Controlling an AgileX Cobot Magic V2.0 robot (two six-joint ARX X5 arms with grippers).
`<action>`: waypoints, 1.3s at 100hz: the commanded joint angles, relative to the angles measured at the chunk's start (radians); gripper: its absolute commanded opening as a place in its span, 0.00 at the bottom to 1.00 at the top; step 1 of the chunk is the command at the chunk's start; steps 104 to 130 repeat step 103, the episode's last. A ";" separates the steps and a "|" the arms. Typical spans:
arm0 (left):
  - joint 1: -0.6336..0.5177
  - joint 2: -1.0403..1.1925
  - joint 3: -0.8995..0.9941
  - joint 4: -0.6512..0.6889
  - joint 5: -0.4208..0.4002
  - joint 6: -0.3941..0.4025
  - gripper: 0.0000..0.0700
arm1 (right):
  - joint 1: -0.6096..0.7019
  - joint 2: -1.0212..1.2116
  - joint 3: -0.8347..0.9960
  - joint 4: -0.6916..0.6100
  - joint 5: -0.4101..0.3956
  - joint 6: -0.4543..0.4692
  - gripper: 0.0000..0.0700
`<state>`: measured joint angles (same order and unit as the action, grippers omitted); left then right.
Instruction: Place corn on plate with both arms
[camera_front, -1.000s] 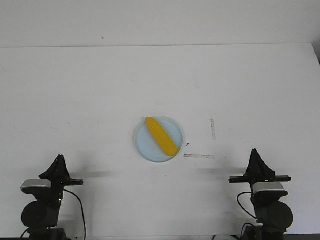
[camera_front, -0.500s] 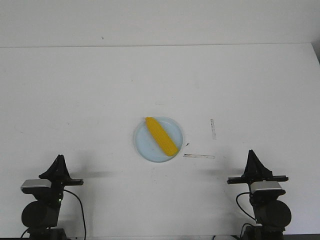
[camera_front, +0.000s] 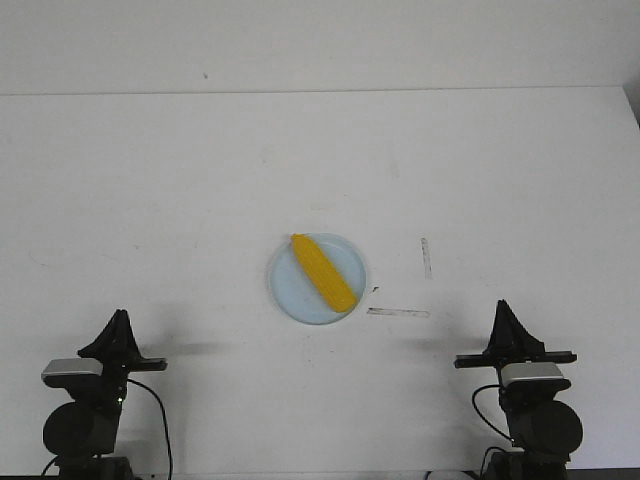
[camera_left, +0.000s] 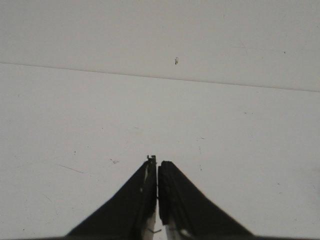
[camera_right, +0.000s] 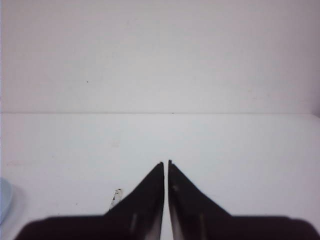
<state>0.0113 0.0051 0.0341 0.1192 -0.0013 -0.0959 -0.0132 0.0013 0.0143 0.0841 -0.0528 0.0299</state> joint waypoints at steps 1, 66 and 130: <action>0.002 -0.002 -0.021 0.013 -0.002 -0.003 0.00 | 0.002 0.000 -0.002 0.006 0.000 -0.001 0.02; 0.002 -0.002 -0.021 0.013 -0.002 -0.002 0.00 | 0.002 0.000 -0.002 0.006 0.000 -0.001 0.02; 0.002 -0.002 -0.021 0.013 -0.002 -0.003 0.00 | 0.002 0.000 -0.002 0.006 0.000 -0.001 0.02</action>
